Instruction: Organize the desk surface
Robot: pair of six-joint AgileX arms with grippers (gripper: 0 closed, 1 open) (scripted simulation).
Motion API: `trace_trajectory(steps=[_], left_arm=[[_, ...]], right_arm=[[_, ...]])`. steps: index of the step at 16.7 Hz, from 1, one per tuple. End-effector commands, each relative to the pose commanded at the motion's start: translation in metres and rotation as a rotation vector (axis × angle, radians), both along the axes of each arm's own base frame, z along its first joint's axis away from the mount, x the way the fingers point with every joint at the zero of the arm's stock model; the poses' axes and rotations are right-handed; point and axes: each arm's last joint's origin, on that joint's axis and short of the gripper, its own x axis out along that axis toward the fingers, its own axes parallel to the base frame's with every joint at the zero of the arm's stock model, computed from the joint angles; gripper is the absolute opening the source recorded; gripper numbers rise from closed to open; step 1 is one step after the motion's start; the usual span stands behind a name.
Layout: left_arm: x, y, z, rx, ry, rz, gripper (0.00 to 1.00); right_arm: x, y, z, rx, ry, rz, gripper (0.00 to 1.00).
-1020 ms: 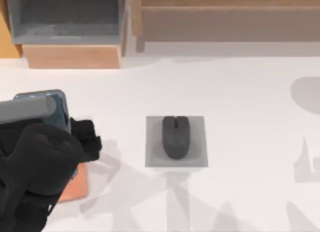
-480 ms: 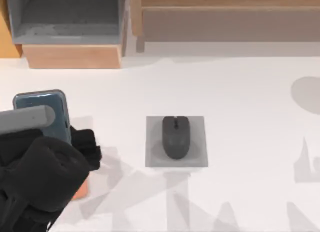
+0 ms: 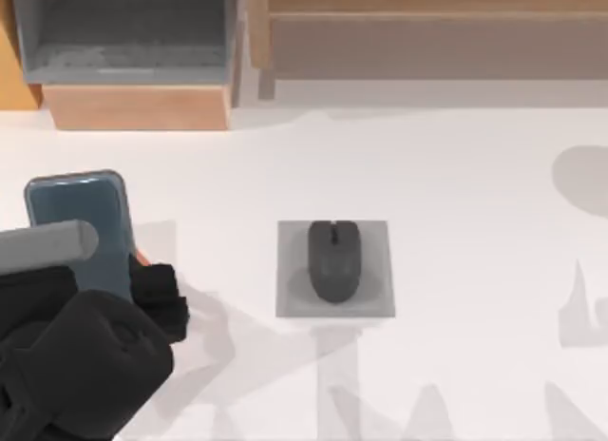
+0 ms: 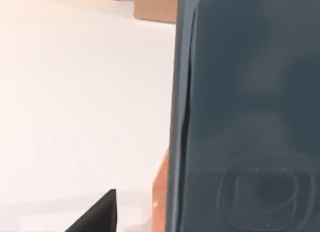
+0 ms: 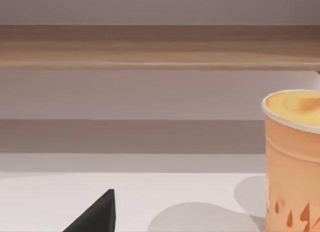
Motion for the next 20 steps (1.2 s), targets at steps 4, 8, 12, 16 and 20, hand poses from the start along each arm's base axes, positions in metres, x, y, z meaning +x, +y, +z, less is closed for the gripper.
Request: trace_trajectory(steps=[4,8,12,16,20], left_arm=[[0.001,0.009,0.006,-0.04,0.005,-0.016,1.0],[0.003,0.036,0.015,-0.132,-0.018,-0.055,1.0],[0.001,0.069,0.009,-0.177,-0.119,-0.098,1.0],[-0.004,0.094,-0.006,-0.135,-0.285,-0.134,1.0],[-0.004,0.11,-0.025,-0.027,-0.432,-0.163,1.0]], right_arm=[[0.0,0.0,0.0,0.0,0.0,0.0,1.0],[0.0,0.0,0.0,0.0,0.0,0.0,1.0],[0.0,0.0,0.0,0.0,0.0,0.0,1.0],[0.0,0.0,0.0,0.0,0.0,0.0,1.0],[0.0,0.0,0.0,0.0,0.0,0.0,1.0]])
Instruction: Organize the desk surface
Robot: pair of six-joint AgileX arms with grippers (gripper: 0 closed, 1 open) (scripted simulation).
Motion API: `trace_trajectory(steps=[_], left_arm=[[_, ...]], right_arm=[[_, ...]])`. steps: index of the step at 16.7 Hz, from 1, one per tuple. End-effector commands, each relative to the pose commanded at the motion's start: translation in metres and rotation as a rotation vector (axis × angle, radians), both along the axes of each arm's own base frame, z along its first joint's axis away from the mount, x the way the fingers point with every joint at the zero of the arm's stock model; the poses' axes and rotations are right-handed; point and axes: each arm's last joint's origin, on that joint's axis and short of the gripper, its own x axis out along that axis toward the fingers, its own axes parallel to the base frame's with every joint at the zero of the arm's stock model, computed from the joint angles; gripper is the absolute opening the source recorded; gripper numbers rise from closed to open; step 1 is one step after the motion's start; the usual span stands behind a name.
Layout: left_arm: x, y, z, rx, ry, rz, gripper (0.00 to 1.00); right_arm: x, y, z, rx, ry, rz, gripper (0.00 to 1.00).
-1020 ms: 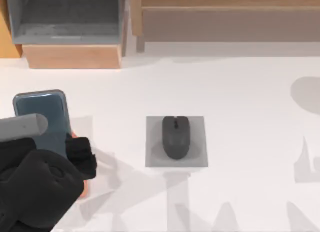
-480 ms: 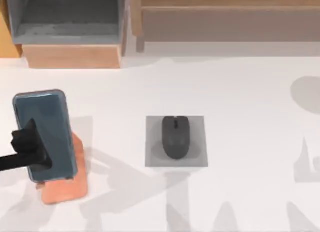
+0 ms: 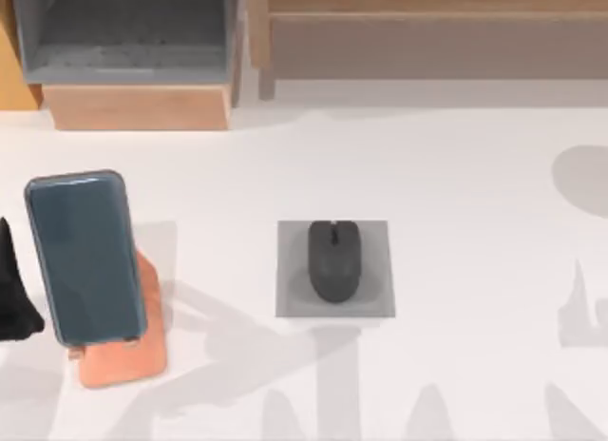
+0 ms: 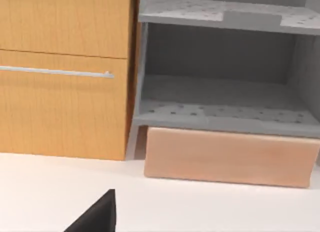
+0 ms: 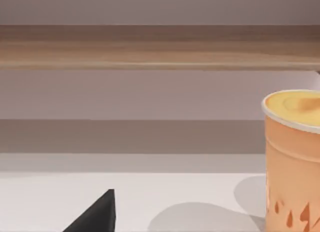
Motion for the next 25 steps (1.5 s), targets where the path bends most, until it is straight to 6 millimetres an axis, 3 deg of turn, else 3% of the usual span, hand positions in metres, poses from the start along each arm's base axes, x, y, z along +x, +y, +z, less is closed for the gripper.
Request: trace_trajectory(steps=[4,13,20,25], left_arm=[[0.002,0.007,-0.014,0.069,-0.046,0.002,1.0],[0.002,0.007,-0.014,0.07,-0.046,0.002,1.0],[0.002,0.007,-0.014,0.07,-0.046,0.002,1.0],[0.002,0.007,-0.014,0.07,-0.046,0.002,1.0]], right_arm=[[0.0,0.0,0.0,0.0,0.0,0.0,1.0],[0.006,-0.005,-0.005,-0.003,0.036,-0.023,1.0],[0.033,-0.032,-0.029,0.026,0.247,-0.11,1.0],[0.062,-0.061,-0.053,0.085,0.374,-0.141,1.0]])
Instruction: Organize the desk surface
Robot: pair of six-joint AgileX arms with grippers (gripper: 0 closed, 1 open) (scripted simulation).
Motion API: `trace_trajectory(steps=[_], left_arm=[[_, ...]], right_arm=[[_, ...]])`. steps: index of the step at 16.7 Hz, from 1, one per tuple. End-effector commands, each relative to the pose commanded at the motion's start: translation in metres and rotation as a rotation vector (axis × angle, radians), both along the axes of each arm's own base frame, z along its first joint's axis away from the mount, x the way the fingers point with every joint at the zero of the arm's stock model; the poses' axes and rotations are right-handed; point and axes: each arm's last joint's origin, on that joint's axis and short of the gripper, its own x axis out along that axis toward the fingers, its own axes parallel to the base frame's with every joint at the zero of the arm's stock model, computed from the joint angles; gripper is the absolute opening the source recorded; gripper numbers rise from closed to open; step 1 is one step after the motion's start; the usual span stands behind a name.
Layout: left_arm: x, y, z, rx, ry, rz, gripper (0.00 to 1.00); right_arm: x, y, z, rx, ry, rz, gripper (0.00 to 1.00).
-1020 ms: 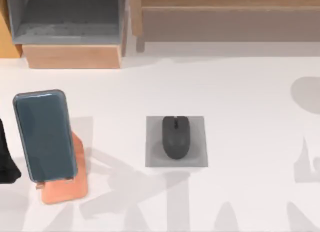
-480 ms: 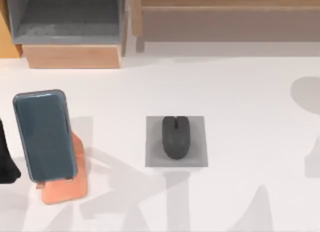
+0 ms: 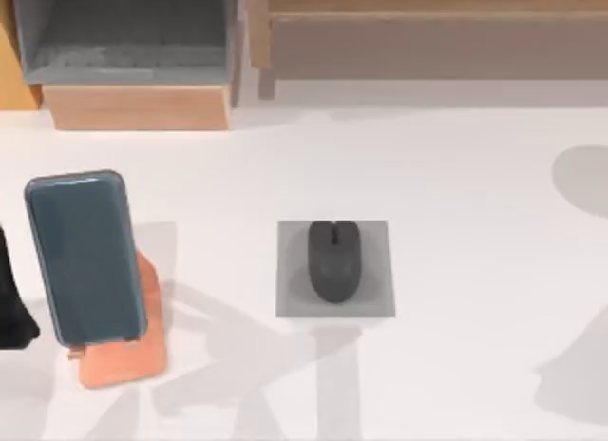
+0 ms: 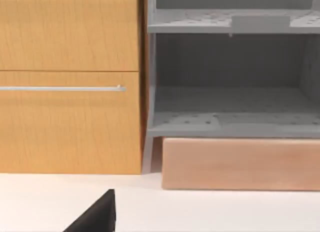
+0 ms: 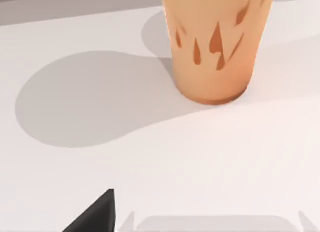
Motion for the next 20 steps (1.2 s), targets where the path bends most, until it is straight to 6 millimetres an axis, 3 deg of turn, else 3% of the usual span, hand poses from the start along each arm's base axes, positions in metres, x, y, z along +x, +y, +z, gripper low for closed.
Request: trace_trajectory(steps=[7,13,16,20], left_arm=[[0.0,0.0,0.0,0.0,0.0,0.0,1.0],[0.0,0.0,0.0,0.0,0.0,0.0,1.0],[0.0,0.0,0.0,0.0,0.0,0.0,1.0],[0.0,0.0,0.0,0.0,0.0,0.0,1.0]], right_arm=[[0.062,-0.033,-0.023,-0.019,-0.123,0.038,1.0],[0.114,-0.042,-0.041,-0.08,-0.312,0.108,1.0],[0.126,-0.042,-0.046,-0.098,-0.368,0.125,1.0],[0.127,-0.042,-0.046,-0.1,-0.374,0.127,1.0]])
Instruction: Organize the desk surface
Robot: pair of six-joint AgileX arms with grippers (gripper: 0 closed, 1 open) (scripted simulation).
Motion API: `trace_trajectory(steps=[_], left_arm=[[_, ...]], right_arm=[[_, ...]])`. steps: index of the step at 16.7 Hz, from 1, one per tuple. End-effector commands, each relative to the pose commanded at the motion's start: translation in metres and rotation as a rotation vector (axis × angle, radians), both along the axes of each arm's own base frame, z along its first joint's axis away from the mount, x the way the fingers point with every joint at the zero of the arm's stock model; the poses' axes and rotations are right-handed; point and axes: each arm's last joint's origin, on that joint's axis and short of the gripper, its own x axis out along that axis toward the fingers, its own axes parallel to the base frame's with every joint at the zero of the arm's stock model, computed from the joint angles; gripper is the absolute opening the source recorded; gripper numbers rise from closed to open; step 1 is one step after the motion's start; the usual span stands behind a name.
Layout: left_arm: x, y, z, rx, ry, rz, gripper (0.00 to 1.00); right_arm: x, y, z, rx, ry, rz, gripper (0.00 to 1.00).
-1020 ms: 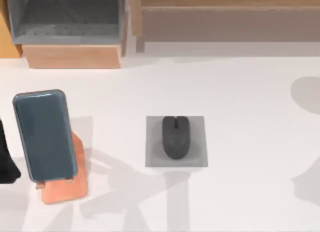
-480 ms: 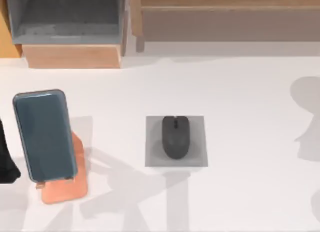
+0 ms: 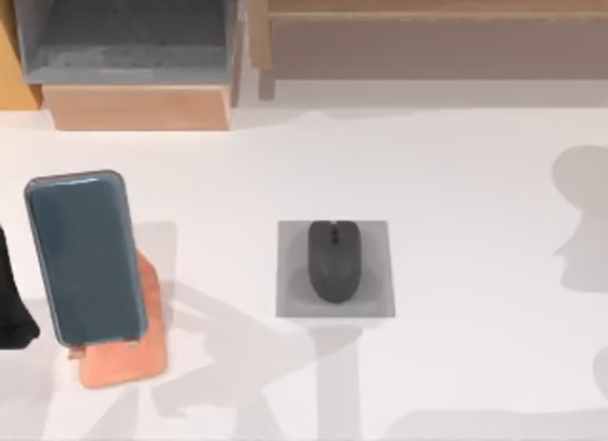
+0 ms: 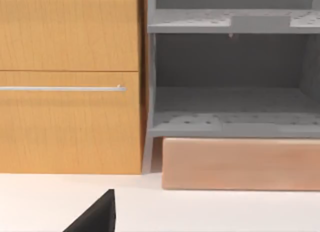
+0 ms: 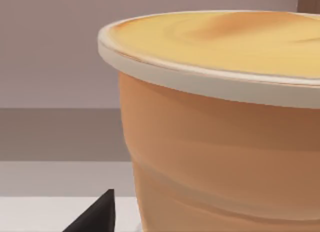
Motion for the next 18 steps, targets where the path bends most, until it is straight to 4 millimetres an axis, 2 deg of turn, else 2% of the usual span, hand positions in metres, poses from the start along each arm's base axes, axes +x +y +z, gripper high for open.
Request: trace_trajectory(steps=[3,9,13,18], left_arm=[[0.0,0.0,0.0,0.0,0.0,0.0,1.0],[0.0,0.0,0.0,0.0,0.0,0.0,1.0],[0.0,0.0,0.0,0.0,0.0,0.0,1.0],[0.0,0.0,0.0,0.0,0.0,0.0,1.0]], right_arm=[[0.0,-0.001,0.0,0.0,0.002,-0.004,1.0],[0.028,-0.001,0.0,0.0,0.0,0.0,1.0],[0.03,0.0,0.0,0.0,0.0,0.0,1.0],[0.03,0.0,0.0,0.0,0.0,0.0,0.62]])
